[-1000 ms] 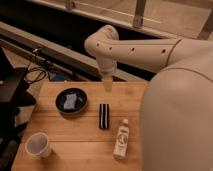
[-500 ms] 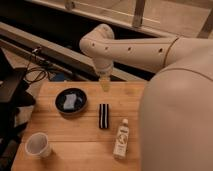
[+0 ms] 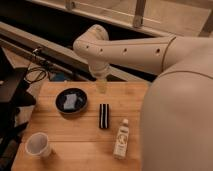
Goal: Move the arm in a circular motion
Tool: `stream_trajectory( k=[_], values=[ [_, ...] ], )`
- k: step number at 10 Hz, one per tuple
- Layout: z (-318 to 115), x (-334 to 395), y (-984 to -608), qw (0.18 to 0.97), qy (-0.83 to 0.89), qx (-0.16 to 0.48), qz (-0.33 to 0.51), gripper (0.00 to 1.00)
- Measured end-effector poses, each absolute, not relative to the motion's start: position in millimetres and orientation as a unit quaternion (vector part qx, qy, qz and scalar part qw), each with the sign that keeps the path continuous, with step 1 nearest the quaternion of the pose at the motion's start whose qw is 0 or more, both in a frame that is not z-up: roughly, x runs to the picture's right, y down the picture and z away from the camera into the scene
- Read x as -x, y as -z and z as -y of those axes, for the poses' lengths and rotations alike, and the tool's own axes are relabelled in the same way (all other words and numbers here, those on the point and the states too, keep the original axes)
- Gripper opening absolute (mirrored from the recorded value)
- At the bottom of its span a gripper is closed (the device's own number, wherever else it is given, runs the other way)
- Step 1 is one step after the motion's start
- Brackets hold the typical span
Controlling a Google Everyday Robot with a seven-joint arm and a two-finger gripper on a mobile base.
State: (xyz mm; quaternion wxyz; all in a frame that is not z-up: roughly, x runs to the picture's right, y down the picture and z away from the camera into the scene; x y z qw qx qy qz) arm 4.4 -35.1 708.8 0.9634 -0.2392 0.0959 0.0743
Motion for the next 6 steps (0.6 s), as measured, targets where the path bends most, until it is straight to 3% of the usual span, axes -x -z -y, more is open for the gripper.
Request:
stream_trajectory(
  k=[6],
  values=[
    [83,73,-725,0.973,-0.067,0.218,0.037,0.67]
  ],
)
